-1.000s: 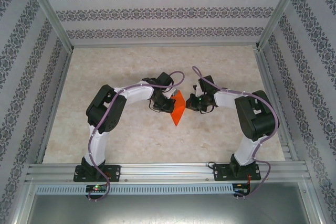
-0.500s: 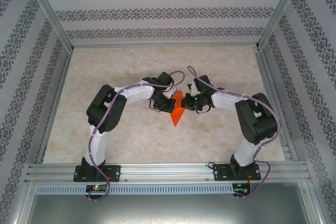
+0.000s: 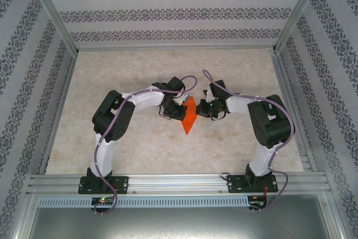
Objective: Fold a paper plane with a square sheet of paper (pick it up from the middle)
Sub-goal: Third fold the triangle at the center of the table.
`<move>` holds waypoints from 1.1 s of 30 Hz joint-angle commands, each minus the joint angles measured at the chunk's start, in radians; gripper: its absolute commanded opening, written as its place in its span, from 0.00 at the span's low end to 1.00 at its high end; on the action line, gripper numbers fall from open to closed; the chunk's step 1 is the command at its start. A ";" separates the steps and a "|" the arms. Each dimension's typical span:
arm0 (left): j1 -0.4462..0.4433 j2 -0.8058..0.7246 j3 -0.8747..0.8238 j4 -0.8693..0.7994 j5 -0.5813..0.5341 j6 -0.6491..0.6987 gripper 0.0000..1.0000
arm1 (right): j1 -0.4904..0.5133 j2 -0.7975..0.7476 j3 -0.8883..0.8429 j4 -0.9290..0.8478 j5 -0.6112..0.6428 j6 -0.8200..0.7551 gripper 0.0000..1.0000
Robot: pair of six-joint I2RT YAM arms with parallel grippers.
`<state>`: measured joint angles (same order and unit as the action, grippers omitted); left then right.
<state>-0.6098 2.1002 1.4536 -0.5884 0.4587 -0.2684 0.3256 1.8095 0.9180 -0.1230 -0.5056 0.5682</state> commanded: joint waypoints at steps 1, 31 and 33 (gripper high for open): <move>0.006 0.114 -0.057 -0.102 -0.215 0.028 0.04 | -0.033 0.008 -0.014 -0.005 0.075 -0.031 0.00; 0.007 0.118 -0.045 -0.090 -0.169 0.015 0.04 | 0.200 -0.127 -0.216 0.214 -0.067 0.187 0.00; 0.007 0.119 -0.047 -0.091 -0.172 0.017 0.04 | 0.201 -0.133 -0.210 0.209 -0.063 0.184 0.00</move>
<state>-0.6094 2.1040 1.4601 -0.5949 0.4629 -0.2680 0.5091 1.6703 0.7120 0.0502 -0.5583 0.7364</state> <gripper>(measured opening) 0.067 0.042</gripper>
